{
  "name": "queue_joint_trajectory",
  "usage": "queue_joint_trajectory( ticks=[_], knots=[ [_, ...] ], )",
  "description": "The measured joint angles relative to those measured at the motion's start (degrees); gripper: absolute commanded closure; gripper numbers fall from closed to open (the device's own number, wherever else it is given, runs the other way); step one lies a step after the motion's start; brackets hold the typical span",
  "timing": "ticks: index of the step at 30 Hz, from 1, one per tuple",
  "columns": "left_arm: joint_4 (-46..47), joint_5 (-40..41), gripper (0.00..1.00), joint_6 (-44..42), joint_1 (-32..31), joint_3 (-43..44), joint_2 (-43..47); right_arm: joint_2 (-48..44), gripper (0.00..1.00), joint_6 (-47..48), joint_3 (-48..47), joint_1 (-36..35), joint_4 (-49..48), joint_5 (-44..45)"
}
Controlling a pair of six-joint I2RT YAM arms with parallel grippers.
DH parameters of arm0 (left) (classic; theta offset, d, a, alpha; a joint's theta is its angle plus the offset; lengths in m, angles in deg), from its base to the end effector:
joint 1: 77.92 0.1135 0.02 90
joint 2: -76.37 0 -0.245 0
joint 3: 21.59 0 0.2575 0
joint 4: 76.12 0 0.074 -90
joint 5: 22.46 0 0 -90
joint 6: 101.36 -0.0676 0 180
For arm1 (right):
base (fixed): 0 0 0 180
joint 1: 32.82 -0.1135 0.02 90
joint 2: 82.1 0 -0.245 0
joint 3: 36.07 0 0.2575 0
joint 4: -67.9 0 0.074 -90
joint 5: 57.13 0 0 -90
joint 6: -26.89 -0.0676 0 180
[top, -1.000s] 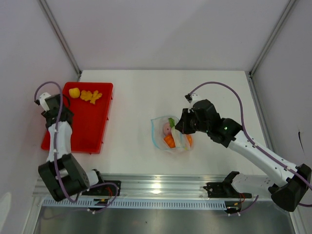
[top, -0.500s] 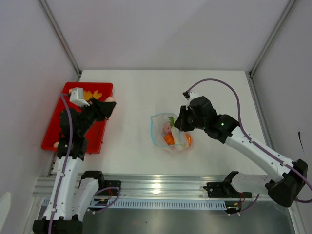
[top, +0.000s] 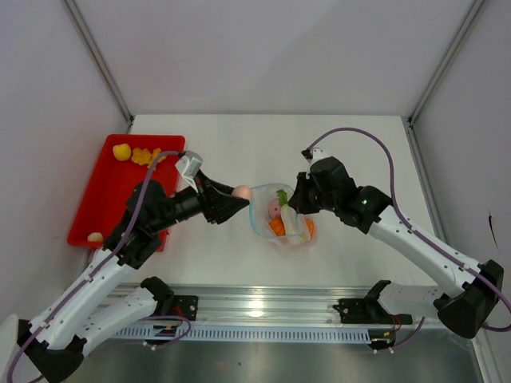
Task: Place the food in the zip-top bag and seal the zipper
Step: Place the fake food in the zipper food storage bag.
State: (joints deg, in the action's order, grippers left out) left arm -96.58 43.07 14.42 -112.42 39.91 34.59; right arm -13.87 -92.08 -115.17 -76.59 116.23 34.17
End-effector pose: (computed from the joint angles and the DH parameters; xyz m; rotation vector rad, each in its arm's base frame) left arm 0.1615 -0.1450 0.3619 0.4831 1.6369 -1.1402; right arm 0.2137 0.2025 0.3035 -0.2845 2.2913 0.6547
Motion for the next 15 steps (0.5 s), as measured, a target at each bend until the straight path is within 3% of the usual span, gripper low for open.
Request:
queue_joint_trajectory(
  ticks=[11, 15],
  knots=[
    [-3.2, 10.4, 0.99, -1.1, -13.2, 3.9, -16.5, 0.0, 1.0, -1.5, -1.4, 0.0, 1.1, 1.3],
    [-5.5, 15.0, 0.79, -1.4, -15.3, 6.9, -20.4, 0.0, 1.0, -1.5, -1.9, 0.0, 1.6, 1.8]
  ],
)
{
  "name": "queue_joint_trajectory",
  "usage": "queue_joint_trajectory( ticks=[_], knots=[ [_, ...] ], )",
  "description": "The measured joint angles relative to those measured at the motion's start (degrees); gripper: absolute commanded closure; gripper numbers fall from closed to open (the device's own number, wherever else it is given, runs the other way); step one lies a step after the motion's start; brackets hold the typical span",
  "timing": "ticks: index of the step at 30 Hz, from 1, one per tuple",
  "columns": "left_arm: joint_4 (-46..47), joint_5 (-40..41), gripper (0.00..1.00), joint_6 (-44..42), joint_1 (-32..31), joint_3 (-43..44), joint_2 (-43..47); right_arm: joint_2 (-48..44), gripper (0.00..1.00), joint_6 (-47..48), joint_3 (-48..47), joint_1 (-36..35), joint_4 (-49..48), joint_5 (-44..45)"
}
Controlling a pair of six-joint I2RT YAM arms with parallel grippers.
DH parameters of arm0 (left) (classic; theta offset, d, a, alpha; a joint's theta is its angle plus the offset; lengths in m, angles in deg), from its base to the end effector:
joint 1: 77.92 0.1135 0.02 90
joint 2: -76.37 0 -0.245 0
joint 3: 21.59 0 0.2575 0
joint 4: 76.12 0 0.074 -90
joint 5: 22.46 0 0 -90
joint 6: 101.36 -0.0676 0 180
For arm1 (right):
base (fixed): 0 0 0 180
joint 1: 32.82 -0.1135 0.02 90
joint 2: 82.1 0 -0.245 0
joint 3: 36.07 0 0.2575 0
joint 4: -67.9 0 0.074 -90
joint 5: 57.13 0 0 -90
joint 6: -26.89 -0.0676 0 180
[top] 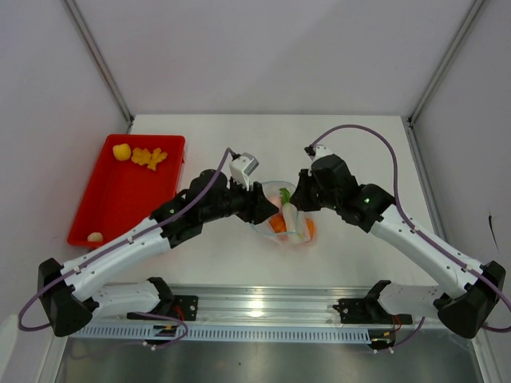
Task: Place the food in the zip-top bag and seal the zipper
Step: Place the fake food in the zipper food storage bag.
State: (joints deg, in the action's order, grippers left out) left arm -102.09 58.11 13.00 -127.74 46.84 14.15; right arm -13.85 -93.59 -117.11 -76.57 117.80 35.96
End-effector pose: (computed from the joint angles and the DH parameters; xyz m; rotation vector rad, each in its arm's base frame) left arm 0.1814 -0.2319 0.3106 0.5667 1.9698 -1.0026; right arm 0.2143 0.2001 0.3127 -0.2348 2.2850 0.6399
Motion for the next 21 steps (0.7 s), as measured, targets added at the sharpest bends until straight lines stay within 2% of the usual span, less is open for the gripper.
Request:
queue_joint_trajectory(
  ticks=[2, 3, 4, 6, 7, 8, 9, 21],
  knots=[
    [-0.8, 2.2, 0.64, 0.0, -0.2, 1.3, -1.0, 0.0, 1.0, 0.0, -0.2, 0.0, 0.3, 0.2],
    [-1.0, 3.3, 0.61, 0.0, -0.3, 1.9, -1.4, 0.0, 1.0, 0.0, -0.2, 0.0, 0.3, 0.4],
    [-1.1, 4.2, 0.49, 0.0, -0.3, 2.4, -1.8, -0.1, 1.0, 0.0, -0.2, 0.0, 0.4, 0.5],
    [-1.5, 5.7, 0.4, -0.1, -0.3, 3.2, -2.4, -0.2, 1.0, 0.0, -0.2, 0.0, 0.7, 0.6],
    [-1.6, 6.4, 0.14, -0.1, -0.3, 3.6, -2.8, -0.2, 1.0, -0.1, -0.2, 0.0, 0.9, 0.6],
    [-1.7, 6.7, 0.03, -0.3, -0.3, 3.8, -3.1, -0.3, 1.0, -0.2, -0.2, 0.0, 1.0, 0.6],
    [-1.8, 7.0, 0.0, -0.3, -0.3, 4.1, -3.6, -0.4, 1.0, -0.2, -0.2, 0.0, 1.1, 0.6],
    [-2.0, 9.9, 0.01, -0.9, -0.9, 4.6, -2.8, -1.1, 1.0, -0.4, -0.2, 0.0, 1.6, 0.9]
  ],
)
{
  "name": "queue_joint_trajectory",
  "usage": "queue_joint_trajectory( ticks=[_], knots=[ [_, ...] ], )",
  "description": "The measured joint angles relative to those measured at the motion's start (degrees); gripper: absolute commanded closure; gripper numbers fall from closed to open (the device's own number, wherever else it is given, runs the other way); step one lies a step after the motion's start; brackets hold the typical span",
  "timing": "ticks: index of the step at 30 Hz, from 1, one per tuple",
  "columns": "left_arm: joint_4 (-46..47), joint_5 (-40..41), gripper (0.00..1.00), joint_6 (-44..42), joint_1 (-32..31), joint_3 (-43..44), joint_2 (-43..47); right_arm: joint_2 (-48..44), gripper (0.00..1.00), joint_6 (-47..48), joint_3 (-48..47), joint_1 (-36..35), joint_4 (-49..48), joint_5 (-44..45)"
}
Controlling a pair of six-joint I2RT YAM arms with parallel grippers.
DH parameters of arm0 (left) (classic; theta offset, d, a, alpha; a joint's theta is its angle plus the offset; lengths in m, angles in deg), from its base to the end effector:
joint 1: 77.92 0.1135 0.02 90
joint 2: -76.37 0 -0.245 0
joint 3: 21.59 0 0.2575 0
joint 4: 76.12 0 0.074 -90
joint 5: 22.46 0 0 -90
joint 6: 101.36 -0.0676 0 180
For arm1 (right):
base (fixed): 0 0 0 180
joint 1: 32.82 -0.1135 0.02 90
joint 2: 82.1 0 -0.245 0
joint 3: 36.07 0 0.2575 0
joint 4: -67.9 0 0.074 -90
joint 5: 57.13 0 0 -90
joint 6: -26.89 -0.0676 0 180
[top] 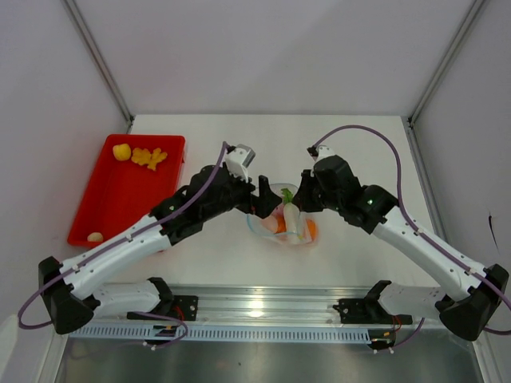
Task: Place the food in the zip-top bag and seal the zipper
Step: Place the fake food in the zipper food storage bag, then adjust the fake food in the zipper food storage bag.
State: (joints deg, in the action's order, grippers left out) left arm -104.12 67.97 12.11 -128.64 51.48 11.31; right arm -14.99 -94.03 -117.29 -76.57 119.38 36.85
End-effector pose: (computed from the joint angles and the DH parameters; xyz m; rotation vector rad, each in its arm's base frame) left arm 0.1933 -0.2356 0.3231 0.4699 1.9612 -0.8458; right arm 0.2104 0.1950 0.3161 -0.2174 2.2872 0.6255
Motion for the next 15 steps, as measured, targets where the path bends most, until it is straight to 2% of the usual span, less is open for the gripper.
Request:
queue_joint_trajectory(
  ticks=[5, 9, 15],
  knots=[
    [-1.7, 8.6, 0.0, -0.3, 0.0, 0.5, 5.6, 0.0, 1.0, -0.2, 0.0, 0.0, 0.0, 0.1],
    [-5.6, 12.0, 0.0, -1.8, 2.2, 5.8, 5.2, 0.0, 1.0, -0.2, 0.0, 0.0, -0.1, 0.1],
    [-9.0, 11.5, 0.01, -1.9, 14.6, 7.8, 4.4, 0.0, 1.0, -0.2, 0.0, 0.0, -0.1, 0.1]
  ],
)
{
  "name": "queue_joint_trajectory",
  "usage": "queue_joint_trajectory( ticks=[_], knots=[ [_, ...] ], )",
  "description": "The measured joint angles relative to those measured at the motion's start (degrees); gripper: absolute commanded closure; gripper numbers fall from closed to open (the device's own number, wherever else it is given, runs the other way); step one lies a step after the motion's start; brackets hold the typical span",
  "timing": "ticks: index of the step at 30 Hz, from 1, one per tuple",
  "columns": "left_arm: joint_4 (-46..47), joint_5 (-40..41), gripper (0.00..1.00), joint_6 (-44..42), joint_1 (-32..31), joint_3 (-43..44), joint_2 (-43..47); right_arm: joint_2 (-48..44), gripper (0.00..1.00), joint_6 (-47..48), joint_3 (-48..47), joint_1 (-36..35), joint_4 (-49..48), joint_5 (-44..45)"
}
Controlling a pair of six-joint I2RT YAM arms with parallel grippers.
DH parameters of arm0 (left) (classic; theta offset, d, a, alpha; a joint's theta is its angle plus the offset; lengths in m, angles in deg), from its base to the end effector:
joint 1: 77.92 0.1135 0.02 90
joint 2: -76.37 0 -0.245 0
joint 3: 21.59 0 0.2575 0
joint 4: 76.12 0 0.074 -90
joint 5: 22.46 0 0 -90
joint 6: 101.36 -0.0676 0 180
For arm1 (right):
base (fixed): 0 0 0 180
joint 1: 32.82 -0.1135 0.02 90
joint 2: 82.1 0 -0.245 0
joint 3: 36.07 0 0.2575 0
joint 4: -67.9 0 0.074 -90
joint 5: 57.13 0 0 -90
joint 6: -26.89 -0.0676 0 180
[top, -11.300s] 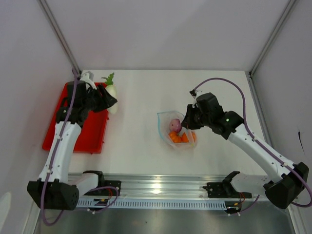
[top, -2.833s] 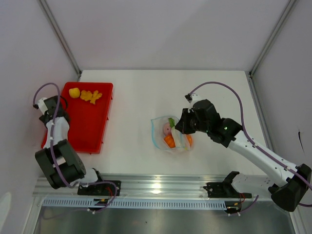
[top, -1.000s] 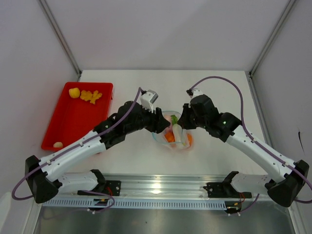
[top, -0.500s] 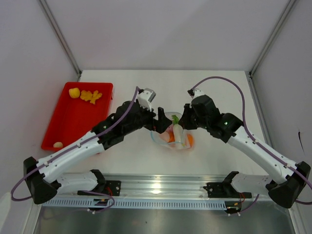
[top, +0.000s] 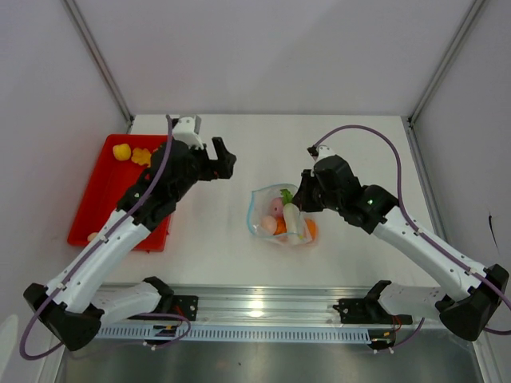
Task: Place the food in the zip-top bag and seal the zipper
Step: Adjust the fake food in the zipper food storage bag.
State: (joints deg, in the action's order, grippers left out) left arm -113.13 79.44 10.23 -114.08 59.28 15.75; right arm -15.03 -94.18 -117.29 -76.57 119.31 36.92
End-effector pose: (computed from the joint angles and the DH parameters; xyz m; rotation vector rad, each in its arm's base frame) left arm 0.2307 -0.1514 0.3757 0.0940 1.8851 -0.5036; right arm 0.2105 0.1949 0.3165 -0.2135 2.2857 0.6268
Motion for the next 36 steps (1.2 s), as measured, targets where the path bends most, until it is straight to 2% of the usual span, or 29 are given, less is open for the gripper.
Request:
queue_joint_trajectory(
  ticks=[5, 9, 14, 19, 29, 36],
  knots=[
    [0.1, 4.5, 0.01, 1.3, 7.8, -1.1, 0.2, 0.0, 1.0, 0.0, 0.0, 0.0, 0.0, 0.0],
    [2.1, 4.2, 0.0, 4.4, 15.8, -4.5, 0.8, 0.0, 1.0, 0.0, 0.0, 0.0, 0.0, -0.1],
    [4.8, -1.4, 0.0, 11.0, 28.5, -6.5, -3.3, 0.0, 1.0, 0.0, 0.0, 0.0, 0.0, -0.3],
    [9.4, -10.2, 0.0, 17.5, 36.5, -11.8, -8.7, 0.0, 1.0, 0.1, 0.1, 0.0, 0.0, -0.4],
    [16.4, -22.1, 0.01, 29.6, 48.7, -15.7, -17.3, 0.9, 1.0, 0.2, 0.1, 0.0, -0.1, -0.9],
    [17.7, -25.9, 0.01, 31.4, 50.8, -15.7, -20.3, 2.1, 1.0, 0.2, -0.3, 0.0, -0.1, -1.4]
  ],
)
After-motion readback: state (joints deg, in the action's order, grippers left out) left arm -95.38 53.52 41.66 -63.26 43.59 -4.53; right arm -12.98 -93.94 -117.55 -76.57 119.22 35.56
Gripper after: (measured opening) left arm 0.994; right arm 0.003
